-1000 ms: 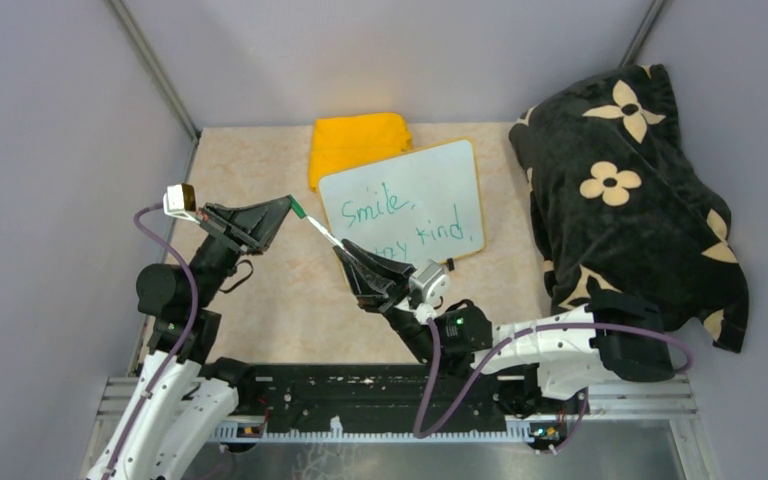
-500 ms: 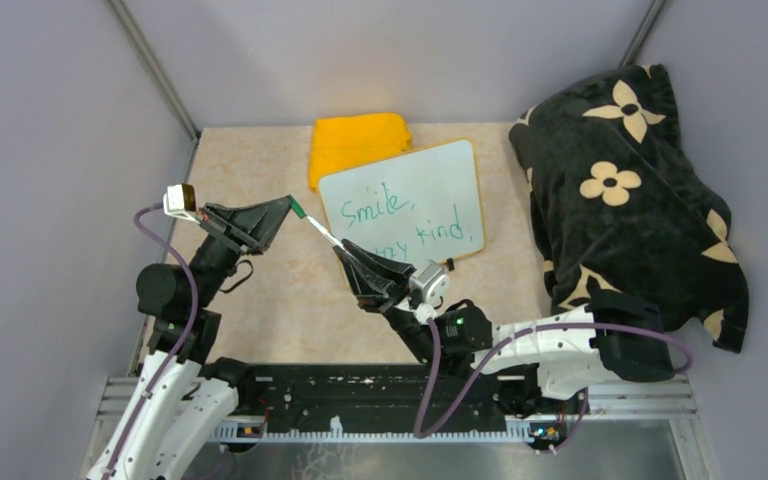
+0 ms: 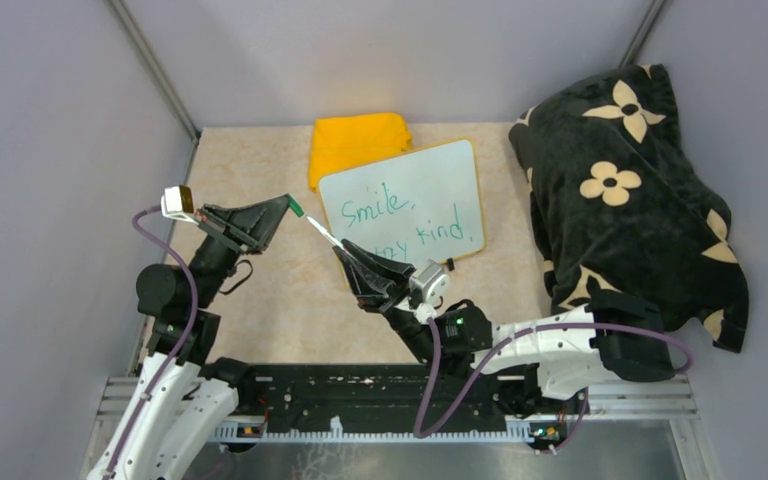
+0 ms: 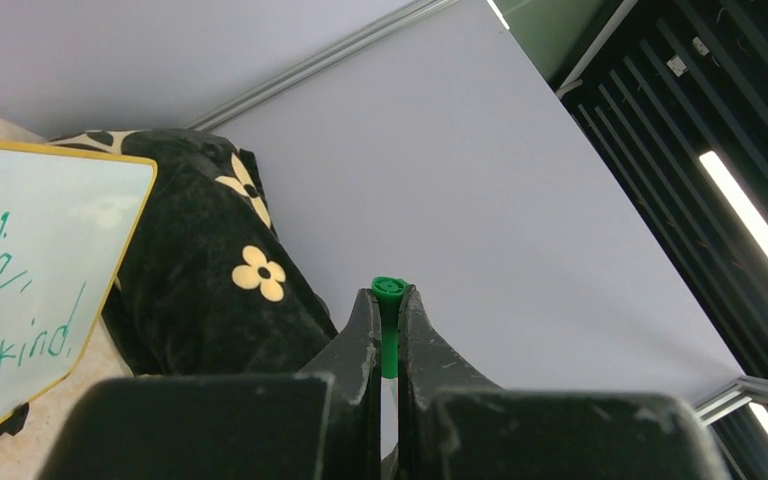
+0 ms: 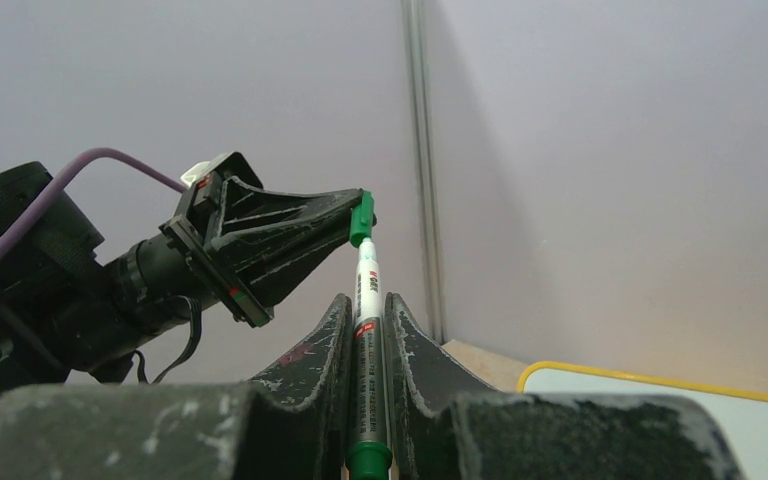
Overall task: Write a sentence on the whiteboard
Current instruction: Close the whiteboard marker at the center of the board.
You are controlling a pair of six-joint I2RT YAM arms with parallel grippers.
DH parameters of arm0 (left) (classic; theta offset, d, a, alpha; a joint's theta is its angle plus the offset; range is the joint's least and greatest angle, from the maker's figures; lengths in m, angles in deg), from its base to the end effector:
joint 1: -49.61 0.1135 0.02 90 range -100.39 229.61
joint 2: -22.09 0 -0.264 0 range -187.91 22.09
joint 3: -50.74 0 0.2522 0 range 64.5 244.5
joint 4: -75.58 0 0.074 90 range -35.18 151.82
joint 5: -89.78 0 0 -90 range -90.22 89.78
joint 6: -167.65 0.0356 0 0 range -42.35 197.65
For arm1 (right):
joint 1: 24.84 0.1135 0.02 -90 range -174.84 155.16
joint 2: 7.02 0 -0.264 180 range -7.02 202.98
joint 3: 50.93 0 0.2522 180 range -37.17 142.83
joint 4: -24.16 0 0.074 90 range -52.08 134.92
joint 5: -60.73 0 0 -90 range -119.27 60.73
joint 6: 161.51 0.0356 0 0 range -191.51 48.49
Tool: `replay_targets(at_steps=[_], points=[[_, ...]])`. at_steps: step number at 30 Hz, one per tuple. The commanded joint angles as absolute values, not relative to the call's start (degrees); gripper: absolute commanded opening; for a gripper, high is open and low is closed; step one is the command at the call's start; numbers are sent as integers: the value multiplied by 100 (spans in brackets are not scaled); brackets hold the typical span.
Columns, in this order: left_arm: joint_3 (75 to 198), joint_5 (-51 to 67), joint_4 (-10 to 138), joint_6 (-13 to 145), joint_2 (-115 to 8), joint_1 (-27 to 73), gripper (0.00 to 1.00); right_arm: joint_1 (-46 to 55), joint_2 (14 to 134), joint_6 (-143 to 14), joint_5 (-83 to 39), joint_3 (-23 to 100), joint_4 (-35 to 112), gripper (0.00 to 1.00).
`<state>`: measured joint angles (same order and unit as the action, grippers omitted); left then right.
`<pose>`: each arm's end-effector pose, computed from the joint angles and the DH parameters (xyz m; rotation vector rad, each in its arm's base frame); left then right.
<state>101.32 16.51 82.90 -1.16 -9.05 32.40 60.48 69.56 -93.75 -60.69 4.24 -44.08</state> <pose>0.1196 -0.0478 0.3826 -0.3838 1.2272 -1.6328 0.0401 0.2625 0.3544 -0.2921 0.8797 0.8178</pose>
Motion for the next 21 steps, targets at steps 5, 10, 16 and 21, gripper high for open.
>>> replay_targets(at_steps=[5,10,16,21], points=[[10306,1676,8320,-125,-937,3256,0,6020,6883,-9190,-5974,686,-4497,0],[10291,1733,8354,-145,-938,3256,0,6015,6910,-9196,-5979,721,-4494,0],[10257,1784,8386,-188,-928,3256,0,6015,6958,-9248,-6022,739,-4545,0],[10230,1847,8405,-231,-924,3256,0,6016,7003,-9294,-6063,761,-4591,0]])
